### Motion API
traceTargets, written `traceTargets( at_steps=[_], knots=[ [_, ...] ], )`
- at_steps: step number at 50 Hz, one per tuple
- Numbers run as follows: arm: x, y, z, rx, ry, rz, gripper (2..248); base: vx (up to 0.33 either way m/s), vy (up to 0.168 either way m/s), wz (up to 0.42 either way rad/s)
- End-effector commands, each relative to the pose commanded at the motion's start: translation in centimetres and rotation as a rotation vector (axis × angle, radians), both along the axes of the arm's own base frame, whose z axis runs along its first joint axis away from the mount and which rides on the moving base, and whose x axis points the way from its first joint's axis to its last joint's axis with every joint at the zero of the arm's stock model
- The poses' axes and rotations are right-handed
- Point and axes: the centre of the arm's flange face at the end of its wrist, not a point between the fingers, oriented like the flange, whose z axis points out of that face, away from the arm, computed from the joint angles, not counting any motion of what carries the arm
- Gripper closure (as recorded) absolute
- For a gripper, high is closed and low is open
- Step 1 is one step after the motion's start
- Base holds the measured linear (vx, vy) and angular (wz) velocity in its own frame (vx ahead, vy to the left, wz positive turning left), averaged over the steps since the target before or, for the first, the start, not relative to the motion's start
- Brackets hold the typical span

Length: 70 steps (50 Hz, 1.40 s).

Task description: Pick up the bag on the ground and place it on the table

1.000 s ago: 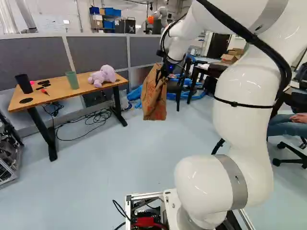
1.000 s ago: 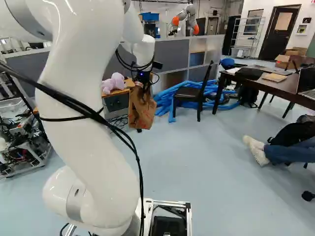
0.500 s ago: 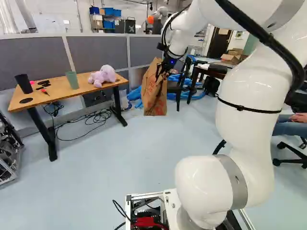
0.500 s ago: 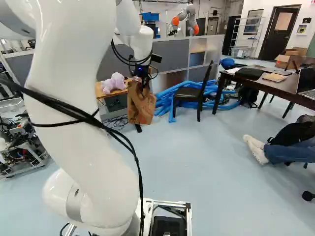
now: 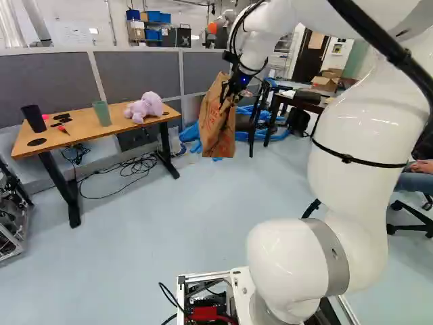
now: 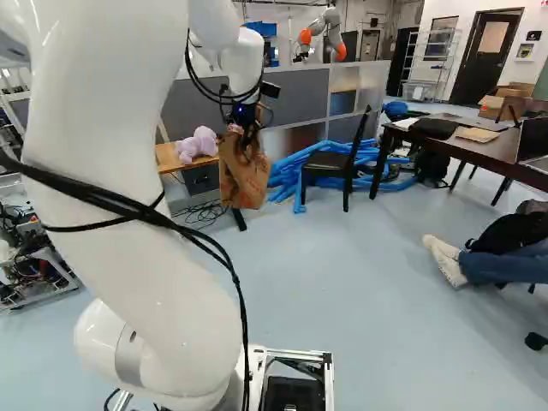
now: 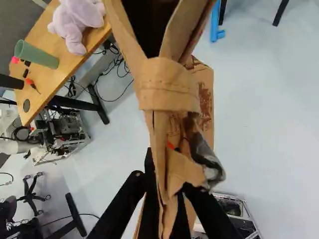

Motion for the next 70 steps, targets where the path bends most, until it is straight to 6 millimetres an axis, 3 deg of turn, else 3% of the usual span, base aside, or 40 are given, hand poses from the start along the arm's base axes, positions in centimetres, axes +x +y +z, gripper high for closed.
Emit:
traceTargets(
  at_steps=[45, 70],
  knots=[
    [-2.0, 1.5, 6.0, 0.099, 0.023, 0.063, 229, 0.000, 0.000, 0.000],
    [-3.7, 0.7, 9.0, -0.042, -0.019, 0.115, 229, 0.000, 0.000, 0.000]
  ],
)
